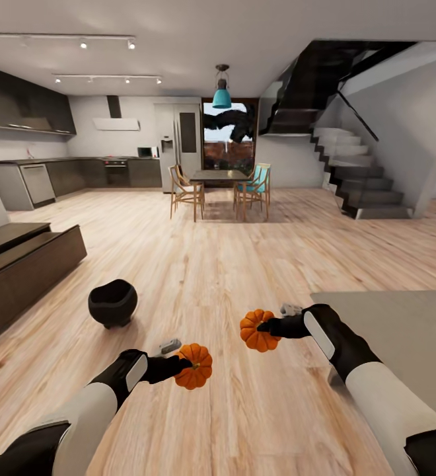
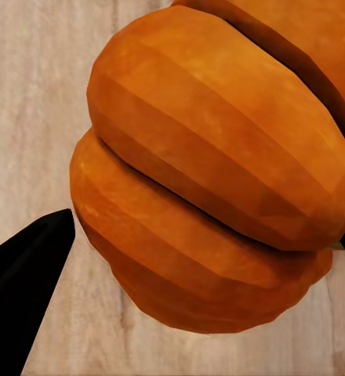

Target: Place each of the two pumpkins and all three candles from the living room inside a cabinet in the living room (use any cabinet), then make sure every cabinet is closed, and position the cauldron so it is next to a table in the living room.

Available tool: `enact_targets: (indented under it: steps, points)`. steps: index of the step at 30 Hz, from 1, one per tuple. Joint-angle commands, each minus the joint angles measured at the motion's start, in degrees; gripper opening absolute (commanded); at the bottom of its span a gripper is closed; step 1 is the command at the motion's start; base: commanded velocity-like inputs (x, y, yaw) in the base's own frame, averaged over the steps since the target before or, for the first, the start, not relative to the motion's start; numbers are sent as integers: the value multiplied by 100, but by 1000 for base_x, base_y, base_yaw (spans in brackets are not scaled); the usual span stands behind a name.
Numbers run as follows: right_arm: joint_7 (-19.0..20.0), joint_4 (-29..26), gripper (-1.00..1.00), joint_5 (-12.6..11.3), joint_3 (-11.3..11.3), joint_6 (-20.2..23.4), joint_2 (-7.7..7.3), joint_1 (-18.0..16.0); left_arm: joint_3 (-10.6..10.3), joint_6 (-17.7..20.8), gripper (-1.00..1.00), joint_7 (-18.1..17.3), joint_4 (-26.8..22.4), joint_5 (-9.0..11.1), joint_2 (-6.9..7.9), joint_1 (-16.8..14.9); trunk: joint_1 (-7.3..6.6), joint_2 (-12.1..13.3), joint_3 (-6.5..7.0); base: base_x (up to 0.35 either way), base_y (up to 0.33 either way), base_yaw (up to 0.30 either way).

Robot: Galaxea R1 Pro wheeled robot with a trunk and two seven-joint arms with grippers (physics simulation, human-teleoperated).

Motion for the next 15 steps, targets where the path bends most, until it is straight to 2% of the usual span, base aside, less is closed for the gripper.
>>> enact_targets:
  steps: [1,8,15]
  points:
    - [48,-6,-100,39,13,15,-7,-4,22,51,-100,24,-11,71,-2,-1,2,-3,-6,295,0,0]
    - [48,-5,-100,38,13,9,-8,-4,23,51,-100,25,-11,72,-2,-1,2,-3,-6,263,0,0]
    - [44,-7,-100,38,5,6,-9,-4,23,51,-100,25,-11,70,-2,-1,2,-3,-6,35,0,0]
